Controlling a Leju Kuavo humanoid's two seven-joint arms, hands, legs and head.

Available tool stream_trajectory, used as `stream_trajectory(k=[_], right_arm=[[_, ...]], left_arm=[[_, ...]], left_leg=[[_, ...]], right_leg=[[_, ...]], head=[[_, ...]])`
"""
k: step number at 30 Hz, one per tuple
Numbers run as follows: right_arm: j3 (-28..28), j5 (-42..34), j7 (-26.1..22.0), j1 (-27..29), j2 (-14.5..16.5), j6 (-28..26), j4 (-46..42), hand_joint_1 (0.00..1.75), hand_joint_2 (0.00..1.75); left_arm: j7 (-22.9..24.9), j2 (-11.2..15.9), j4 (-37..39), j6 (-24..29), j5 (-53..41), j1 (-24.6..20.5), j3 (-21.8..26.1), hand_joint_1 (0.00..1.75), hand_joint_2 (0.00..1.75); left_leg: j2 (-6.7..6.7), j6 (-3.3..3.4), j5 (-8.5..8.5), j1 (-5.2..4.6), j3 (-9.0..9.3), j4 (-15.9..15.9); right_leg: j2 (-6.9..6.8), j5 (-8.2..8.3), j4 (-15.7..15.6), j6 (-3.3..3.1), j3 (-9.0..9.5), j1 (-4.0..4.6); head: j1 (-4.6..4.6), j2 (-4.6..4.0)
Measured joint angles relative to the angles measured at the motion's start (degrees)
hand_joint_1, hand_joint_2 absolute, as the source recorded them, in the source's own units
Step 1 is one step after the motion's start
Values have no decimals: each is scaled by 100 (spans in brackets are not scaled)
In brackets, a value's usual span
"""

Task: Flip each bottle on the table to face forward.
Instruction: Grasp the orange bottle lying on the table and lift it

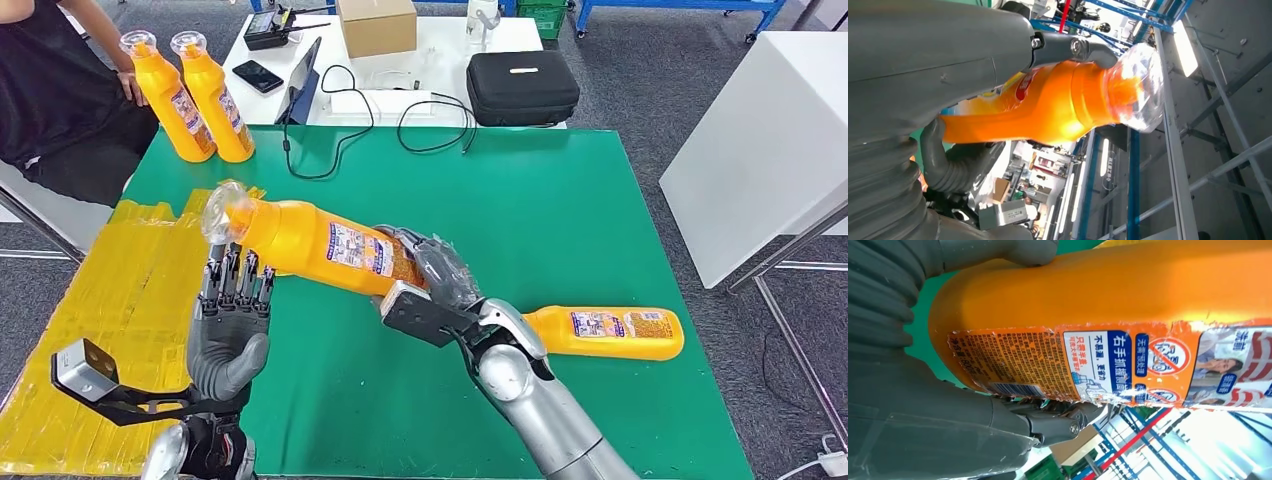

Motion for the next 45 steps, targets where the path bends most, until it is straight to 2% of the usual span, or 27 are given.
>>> stream_trajectory(k=[12, 23, 39, 43, 45], right_arm=[[478, -37, 8, -231, 455, 1, 626, 175, 175], [1633, -101, -24, -308, 1237, 270, 1031, 175, 175], [2082, -237, -24, -486, 1399, 252, 1362, 175, 175], [2395, -286, 8, -477, 1408, 240, 1392, 175, 175], [2525, -330, 50, -478, 1409, 200, 1414, 175, 175]], left_arm=[[-27, -73, -2, 167, -144, 1, 304, 0, 175], [-180, -151, -38, 348, -332, 147, 886, 0, 175], [-267, -193, -129, 339, -398, 374, 1191, 0, 175], [-329, -200, -245, 410, -407, 543, 1315, 175, 175], [-331, -210, -297, 424, -376, 626, 1373, 175, 175]], left_leg=[[3, 0, 0, 2, -3, 0], [5, -8, -5, 14, -7, -2], [9, -8, -4, 13, -7, 0], [11, -11, -6, 16, -7, -1], [10, -12, -8, 17, -7, -1]], right_leg=[[1, 1, 0, 0, -3, 2], [2, -7, 0, -11, -14, 15], [3, -4, 0, -10, -14, 14], [3, -7, 0, -12, -18, 14], [3, -7, -1, -13, -19, 14]], head=[[0, 0], [1, 0], [2, 0], [1, 0], [2, 0]])
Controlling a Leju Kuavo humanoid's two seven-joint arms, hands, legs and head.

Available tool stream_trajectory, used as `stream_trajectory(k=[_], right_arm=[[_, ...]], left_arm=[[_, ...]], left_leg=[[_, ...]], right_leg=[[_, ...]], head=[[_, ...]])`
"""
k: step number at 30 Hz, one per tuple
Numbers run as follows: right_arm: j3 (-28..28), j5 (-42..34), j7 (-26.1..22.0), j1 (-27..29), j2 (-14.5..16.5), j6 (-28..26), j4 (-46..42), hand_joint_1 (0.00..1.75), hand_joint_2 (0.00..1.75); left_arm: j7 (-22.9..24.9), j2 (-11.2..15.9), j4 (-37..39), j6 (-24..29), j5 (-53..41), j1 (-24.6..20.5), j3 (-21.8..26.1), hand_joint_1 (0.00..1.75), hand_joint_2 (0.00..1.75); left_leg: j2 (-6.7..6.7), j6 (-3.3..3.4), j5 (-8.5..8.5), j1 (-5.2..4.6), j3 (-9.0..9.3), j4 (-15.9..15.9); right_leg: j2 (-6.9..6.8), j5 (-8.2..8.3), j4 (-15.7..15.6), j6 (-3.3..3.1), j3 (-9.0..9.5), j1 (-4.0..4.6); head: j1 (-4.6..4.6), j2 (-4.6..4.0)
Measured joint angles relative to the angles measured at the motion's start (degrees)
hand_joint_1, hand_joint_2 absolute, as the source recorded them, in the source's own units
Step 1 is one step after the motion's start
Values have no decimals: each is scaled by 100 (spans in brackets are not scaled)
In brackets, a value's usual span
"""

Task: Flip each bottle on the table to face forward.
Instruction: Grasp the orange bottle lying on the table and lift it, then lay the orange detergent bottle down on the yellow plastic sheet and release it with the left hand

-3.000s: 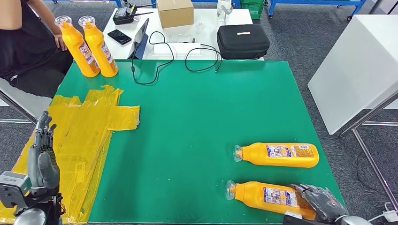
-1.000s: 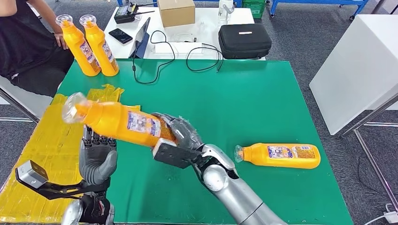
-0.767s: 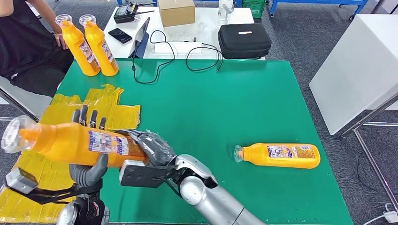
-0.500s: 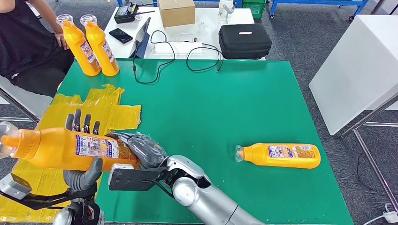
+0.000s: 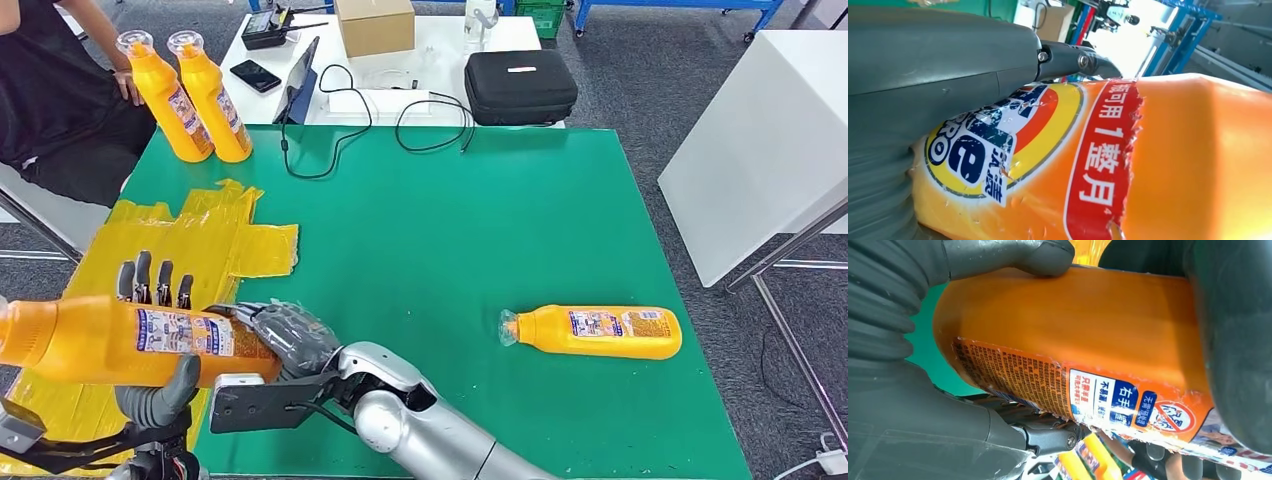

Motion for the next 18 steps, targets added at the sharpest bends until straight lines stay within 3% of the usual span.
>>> stream_trajectory(k=[18], right_arm=[[237, -216, 2, -123, 38, -203, 288, 175, 175]], left_arm=[[61, -134, -49, -50, 100, 52, 263, 175, 175]], left_leg=[[1, 0, 1, -1, 0, 1]], right_leg=[[0, 1, 0, 1, -2, 0]], head=[[0, 0]])
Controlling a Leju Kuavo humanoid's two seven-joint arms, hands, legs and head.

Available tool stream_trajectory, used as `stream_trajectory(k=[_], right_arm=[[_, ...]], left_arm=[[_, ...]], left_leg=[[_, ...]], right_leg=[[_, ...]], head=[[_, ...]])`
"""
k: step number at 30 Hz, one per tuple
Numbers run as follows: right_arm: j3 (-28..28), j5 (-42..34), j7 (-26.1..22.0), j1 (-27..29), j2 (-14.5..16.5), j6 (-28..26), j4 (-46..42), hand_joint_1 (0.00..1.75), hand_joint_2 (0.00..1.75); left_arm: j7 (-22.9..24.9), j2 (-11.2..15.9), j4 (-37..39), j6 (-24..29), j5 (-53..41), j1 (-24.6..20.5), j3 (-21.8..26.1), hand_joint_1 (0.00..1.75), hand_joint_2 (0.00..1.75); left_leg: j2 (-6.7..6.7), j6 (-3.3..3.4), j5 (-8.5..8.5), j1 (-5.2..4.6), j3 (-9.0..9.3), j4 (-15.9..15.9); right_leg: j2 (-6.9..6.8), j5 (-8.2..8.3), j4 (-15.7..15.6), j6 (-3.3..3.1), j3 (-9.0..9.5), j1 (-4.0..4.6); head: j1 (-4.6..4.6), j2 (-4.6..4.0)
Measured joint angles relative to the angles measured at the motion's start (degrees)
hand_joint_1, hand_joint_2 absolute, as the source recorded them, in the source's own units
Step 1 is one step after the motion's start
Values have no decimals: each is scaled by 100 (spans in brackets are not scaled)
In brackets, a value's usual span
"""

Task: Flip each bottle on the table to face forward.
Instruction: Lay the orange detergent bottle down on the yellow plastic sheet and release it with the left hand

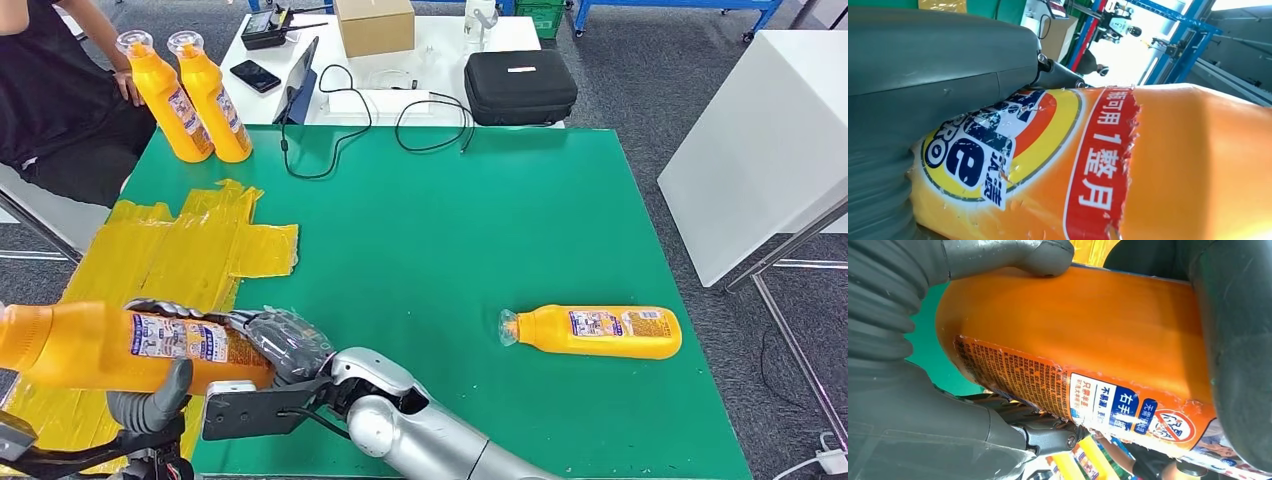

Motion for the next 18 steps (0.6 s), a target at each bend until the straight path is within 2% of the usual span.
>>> stream_trajectory(k=[6, 7, 10, 11, 14, 18], right_arm=[[-67, 105, -41, 38, -37, -103, -7, 175, 175], [-87, 138, -17, 37, -40, -128, -15, 168, 175], [-180, 221, 99, 34, -68, -187, -66, 38, 175], [-221, 274, 142, 35, -95, -230, -102, 0, 131], [-389, 463, 243, 57, -239, -333, -315, 0, 0], [-691, 622, 301, 75, -531, -341, -784, 0, 0]], left_arm=[[19, -18, 1, 57, -249, -40, 1, 175, 175], [29, -17, 5, 105, -364, -69, -2, 175, 175], [-2, -1, 61, 374, -929, -203, -22, 175, 175], [-34, 17, 96, 550, -1266, -275, -30, 175, 175], [-65, 114, 262, 1319, -2543, -595, -9, 175, 175], [67, 363, 665, 2650, -4721, -1083, 131, 175, 175]], left_leg=[[-1, 0, 0, 0, 0, 0], [-1, 0, 0, 0, 0, 0], [-3, 0, 1, 0, 1, 0], [-4, 1, 2, 0, 1, 0], [-7, 0, 6, 0, 1, 0], [-5, -1, 12, 1, 2, 2]], right_leg=[[0, 0, 0, 0, -1, 0], [0, 0, 0, 0, 0, 0], [-1, 1, 0, 0, 2, 0], [-2, 1, 0, 0, 3, 0], [-5, 6, 0, -4, 7, 0], [-6, 15, 0, -14, 2, 0]], head=[[0, 0], [1, 0], [0, 0], [1, 0], [4, 0], [-1, 0]])
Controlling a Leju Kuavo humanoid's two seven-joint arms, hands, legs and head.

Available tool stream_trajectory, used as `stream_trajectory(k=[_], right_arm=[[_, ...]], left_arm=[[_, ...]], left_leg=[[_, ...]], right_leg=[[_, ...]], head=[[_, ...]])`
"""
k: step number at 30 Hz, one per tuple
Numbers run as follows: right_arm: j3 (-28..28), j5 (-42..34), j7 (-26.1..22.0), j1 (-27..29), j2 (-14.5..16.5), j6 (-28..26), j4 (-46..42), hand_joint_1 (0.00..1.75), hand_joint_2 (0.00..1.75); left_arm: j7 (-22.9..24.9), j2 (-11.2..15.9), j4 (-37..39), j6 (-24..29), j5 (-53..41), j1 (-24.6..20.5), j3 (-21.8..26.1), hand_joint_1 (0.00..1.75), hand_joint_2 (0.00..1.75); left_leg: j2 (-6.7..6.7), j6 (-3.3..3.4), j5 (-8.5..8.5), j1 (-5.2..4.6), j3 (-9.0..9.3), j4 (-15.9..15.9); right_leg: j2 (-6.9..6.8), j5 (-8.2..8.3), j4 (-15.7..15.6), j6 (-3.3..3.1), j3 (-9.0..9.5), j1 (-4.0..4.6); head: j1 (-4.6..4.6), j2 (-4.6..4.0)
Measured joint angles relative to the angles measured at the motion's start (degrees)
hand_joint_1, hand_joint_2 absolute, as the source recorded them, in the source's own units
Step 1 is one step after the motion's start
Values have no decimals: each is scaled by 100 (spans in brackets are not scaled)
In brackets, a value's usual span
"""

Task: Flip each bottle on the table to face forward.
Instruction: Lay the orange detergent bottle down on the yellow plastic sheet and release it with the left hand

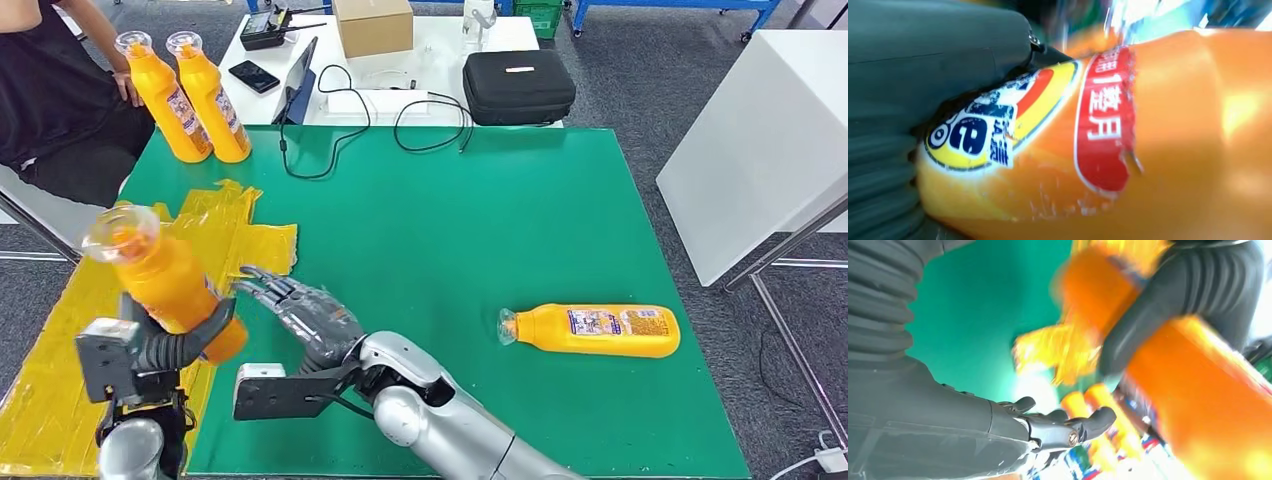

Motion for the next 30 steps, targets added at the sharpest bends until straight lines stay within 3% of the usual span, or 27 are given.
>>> stream_trajectory(k=[7, 12, 17, 24, 28, 29, 30], right_arm=[[-680, -16, 29, -87, -672, 72, -696, 0, 0], [-1099, -234, -79, -141, -1210, 221, -1089, 0, 0], [-1284, -279, -137, -137, -1612, 268, -1337, 0, 0], [-1354, -293, -154, -110, -1950, 309, -1499, 0, 0], [-1412, -300, -222, 18, -2312, 331, -1653, 0, 0], [-1433, -243, -228, 67, -2423, 335, -1698, 0, 0], [-1453, -160, -225, 126, -2543, 339, -1742, 0, 44]], left_arm=[[212, 373, 982, 2011, -3107, -549, 39, 175, 175], [368, 644, 2143, 3086, -4375, -753, 40, 175, 175], [539, 839, 3257, 3386, -5028, -941, 35, 175, 175], [422, 953, 4075, 3358, -5106, -1145, -10, 175, 175], [294, 1007, 4554, 3259, -5078, -1287, -92, 0, 0], [372, 1023, 4672, 3244, -5144, -1322, -114, 0, 0], [502, 1044, 4784, 3219, -5227, -1362, -138, 0, 0]], left_leg=[[2, 0, 5, -5, 0, 1], [0, 1, 5, -6, 0, 2], [3, 1, 4, -5, -1, 2], [-3, 0, 4, -4, 4, 1], [-7, 0, 3, -5, 18, -1], [-5, 0, 2, -6, 23, -1], [-5, 0, 1, -6, 29, -1]], right_leg=[[-4, 3, 0, 3, 5, -1], [-5, 3, 0, 3, 7, -1], [-4, 3, 0, 3, 5, -1], [-5, 1, 0, 3, 10, 0], [-6, 0, -1, 2, 28, 0], [-6, 0, -1, 2, 32, -1], [-6, 0, -2, 2, 36, -1]], head=[[2, 0], [2, 0], [1, 0], [-1, 0], [-1, 0], [-1, 0], [-2, 0]])
